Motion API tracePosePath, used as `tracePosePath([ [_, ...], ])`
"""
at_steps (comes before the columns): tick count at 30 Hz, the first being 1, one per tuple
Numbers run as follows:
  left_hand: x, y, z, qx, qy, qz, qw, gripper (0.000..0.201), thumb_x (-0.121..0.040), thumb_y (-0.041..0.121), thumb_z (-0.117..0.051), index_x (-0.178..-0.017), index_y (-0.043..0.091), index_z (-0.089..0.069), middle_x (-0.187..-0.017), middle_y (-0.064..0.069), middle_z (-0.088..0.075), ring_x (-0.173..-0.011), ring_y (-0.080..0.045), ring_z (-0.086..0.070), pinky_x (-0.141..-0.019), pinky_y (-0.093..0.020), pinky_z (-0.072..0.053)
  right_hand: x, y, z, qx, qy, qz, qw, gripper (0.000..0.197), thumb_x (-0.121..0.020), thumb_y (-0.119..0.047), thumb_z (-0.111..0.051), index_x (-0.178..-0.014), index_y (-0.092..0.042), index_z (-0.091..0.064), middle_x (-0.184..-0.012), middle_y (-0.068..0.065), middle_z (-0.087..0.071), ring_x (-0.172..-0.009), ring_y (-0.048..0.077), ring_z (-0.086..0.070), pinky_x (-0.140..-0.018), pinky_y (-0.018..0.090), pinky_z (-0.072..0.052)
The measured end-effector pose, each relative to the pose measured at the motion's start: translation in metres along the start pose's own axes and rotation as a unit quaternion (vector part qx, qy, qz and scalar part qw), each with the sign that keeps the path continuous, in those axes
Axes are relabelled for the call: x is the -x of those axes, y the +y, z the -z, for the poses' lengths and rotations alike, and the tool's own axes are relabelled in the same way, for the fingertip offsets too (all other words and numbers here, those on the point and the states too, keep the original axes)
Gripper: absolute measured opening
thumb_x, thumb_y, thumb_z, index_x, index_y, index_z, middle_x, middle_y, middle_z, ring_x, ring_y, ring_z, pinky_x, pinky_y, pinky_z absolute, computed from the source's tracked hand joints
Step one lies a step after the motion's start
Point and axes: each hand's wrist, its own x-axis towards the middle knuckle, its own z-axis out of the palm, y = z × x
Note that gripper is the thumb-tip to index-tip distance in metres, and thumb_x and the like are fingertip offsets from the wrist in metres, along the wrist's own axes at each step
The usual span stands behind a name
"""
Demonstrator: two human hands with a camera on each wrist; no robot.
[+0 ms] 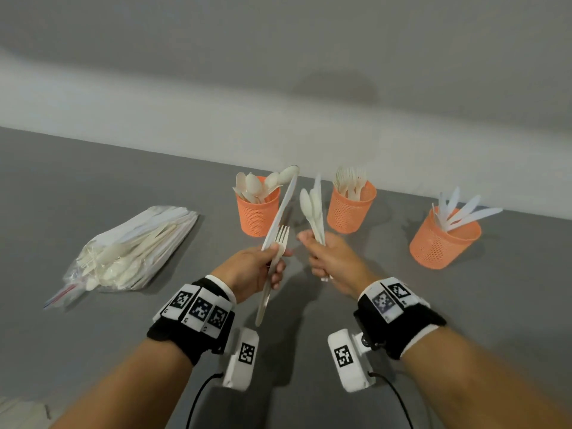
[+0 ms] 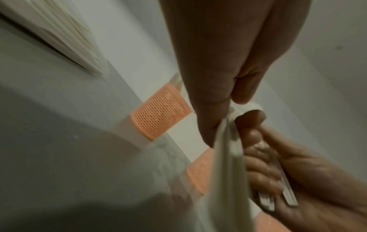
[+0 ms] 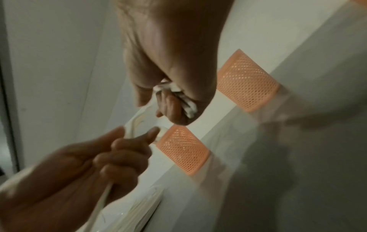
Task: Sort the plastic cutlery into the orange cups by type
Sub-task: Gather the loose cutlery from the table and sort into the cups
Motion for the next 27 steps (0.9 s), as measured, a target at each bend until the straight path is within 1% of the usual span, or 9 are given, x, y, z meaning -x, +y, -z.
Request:
tracePosePath([
  [3, -0.013, 0.001, -0.024, -0.012, -0.032, -0.010, 0.999, 0.029, -0.100, 0.023, -0.031, -0.101, 0.006, -0.055, -0.057, -0.002, -0.047, -0.045, -0.012, -0.045, -0.051, -0.025, -0.043, 0.014, -0.013, 0.003, 0.021, -0.009, 0.033, 0.999, 0.012, -0.091, -0.022, -0.057, -0.081, -0.017, -0.059, -0.043, -0.009, -0.053, -0.033, 0.001, -0.036, -0.036, 0.015, -0.026],
  [6, -0.023, -0.002, -0.044, -0.054, -0.027, 0.001, 0.998, 0.027, -0.099, 0.024, -0.036, -0.102, 0.005, -0.055, -0.070, -0.002, -0.051, -0.059, -0.013, -0.050, -0.058, -0.027, -0.048, 0.014, -0.015, 0.018, -0.010, 0.036, 0.034, 0.999, 0.018, -0.095, -0.018, -0.052, -0.077, -0.016, -0.054, -0.035, -0.011, -0.046, -0.033, 0.001, -0.037, -0.036, 0.015, -0.026],
  [9, -0.030, -0.009, -0.060, -0.111, -0.041, -0.003, 0.993, 0.028, -0.099, 0.024, -0.034, -0.100, 0.008, -0.057, -0.083, -0.003, -0.055, -0.074, -0.013, -0.054, -0.066, -0.028, -0.047, 0.012, -0.011, 0.035, -0.128, 0.081, 0.025, 0.988, 0.018, -0.097, -0.018, -0.046, -0.080, -0.018, -0.047, -0.042, -0.008, -0.036, -0.033, 0.002, -0.032, -0.035, 0.015, -0.026],
  [14, -0.039, -0.014, -0.092, -0.142, -0.087, 0.020, 0.986, 0.031, -0.100, 0.024, -0.030, -0.079, 0.013, -0.049, -0.073, -0.009, -0.056, -0.045, -0.011, -0.062, -0.048, -0.022, -0.051, 0.016, -0.007, 0.048, -0.177, 0.121, -0.036, 0.976, 0.036, -0.095, -0.041, -0.045, -0.073, -0.012, -0.044, -0.055, 0.000, -0.035, -0.032, 0.004, -0.032, -0.030, 0.016, -0.028],
  [19, -0.048, -0.012, -0.113, -0.160, -0.094, 0.047, 0.982, 0.033, -0.101, 0.028, -0.029, -0.081, 0.010, -0.049, -0.065, -0.014, -0.053, -0.037, -0.017, -0.060, -0.041, -0.022, -0.049, 0.025, -0.009, 0.068, -0.205, 0.090, -0.022, 0.974, 0.062, -0.080, -0.071, -0.038, -0.090, -0.010, -0.050, -0.052, -0.003, -0.035, -0.037, 0.004, -0.027, -0.032, 0.015, -0.021],
  [21, -0.051, -0.013, -0.121, -0.182, -0.087, 0.051, 0.978, 0.034, -0.101, 0.028, -0.028, -0.082, 0.010, -0.050, -0.063, -0.014, -0.053, -0.036, -0.016, -0.059, -0.040, -0.022, -0.048, 0.029, -0.009, 0.075, -0.157, 0.075, 0.008, 0.985, 0.060, -0.073, -0.065, -0.051, -0.094, -0.009, -0.051, -0.051, -0.006, -0.039, -0.036, 0.002, -0.033, -0.032, 0.013, -0.025],
  [23, -0.053, -0.013, -0.131, -0.210, -0.083, 0.044, 0.973, 0.032, -0.101, 0.026, -0.028, -0.082, 0.011, -0.048, -0.064, -0.012, -0.052, -0.035, -0.013, -0.056, -0.040, -0.022, -0.047, 0.034, -0.009, 0.082, -0.089, 0.077, 0.024, 0.993, 0.033, -0.085, -0.044, -0.058, -0.098, -0.014, -0.055, -0.048, -0.012, -0.053, -0.039, 0.002, -0.049, -0.037, 0.012, -0.037],
  [25, -0.056, -0.015, -0.139, -0.225, -0.085, 0.029, 0.970, 0.025, -0.100, 0.022, -0.033, -0.081, 0.013, -0.046, -0.064, -0.007, -0.049, -0.034, -0.009, -0.049, -0.039, -0.021, -0.042, 0.036, -0.010, 0.091, -0.084, 0.084, 0.024, 0.993, 0.018, -0.093, -0.030, -0.053, -0.106, -0.018, -0.056, -0.061, -0.014, -0.064, -0.054, 0.003, -0.062, -0.048, 0.013, -0.047],
  [27, -0.058, -0.016, -0.146, -0.210, -0.095, 0.016, 0.973, 0.018, -0.095, 0.015, -0.045, -0.078, 0.014, -0.046, -0.060, -0.002, -0.040, -0.035, -0.006, -0.036, -0.038, -0.019, -0.033, 0.036, -0.011, 0.101, -0.114, 0.090, 0.024, 0.989, 0.019, -0.095, -0.026, -0.050, -0.111, -0.016, -0.054, -0.074, -0.008, -0.066, -0.062, 0.004, -0.065, -0.055, 0.016, -0.053],
])
